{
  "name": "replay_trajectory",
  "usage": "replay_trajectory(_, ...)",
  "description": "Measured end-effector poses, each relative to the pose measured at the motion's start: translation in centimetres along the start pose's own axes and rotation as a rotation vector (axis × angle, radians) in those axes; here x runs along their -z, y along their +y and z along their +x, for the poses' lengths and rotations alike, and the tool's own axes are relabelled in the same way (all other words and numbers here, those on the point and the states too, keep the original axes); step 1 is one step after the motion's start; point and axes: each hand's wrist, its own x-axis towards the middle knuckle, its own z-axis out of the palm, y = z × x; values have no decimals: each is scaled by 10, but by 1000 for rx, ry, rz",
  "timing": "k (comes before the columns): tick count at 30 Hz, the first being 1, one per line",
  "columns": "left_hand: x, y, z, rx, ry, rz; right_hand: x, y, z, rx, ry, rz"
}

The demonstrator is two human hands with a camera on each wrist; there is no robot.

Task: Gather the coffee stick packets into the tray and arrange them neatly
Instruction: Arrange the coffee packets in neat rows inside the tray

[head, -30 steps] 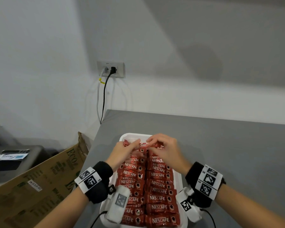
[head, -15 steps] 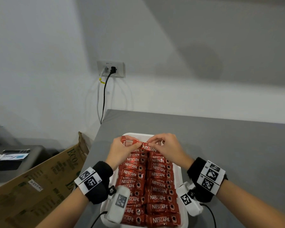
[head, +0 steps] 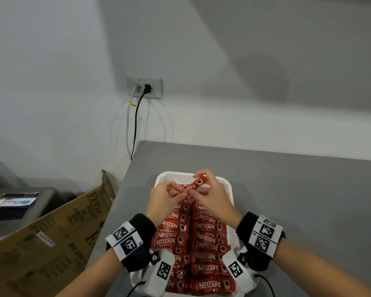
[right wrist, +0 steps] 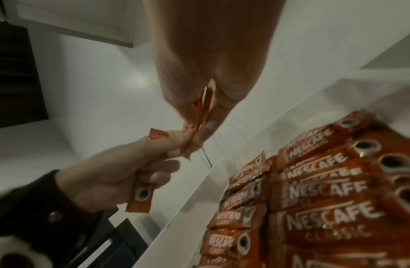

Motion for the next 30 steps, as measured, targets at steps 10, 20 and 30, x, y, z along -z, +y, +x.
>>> replay_trajectory(10, -9, 4, 3, -50, -82, 143, 35, 6, 24, 93, -323, -617)
replay_trajectory(20, 2, -3, 8, -2, -8, 128, 48, 40, 52, -203, -377, -791)
replay_trajectory(30, 0, -2, 6, 3, -80, -25, 47, 48, 55, -151, -351, -952)
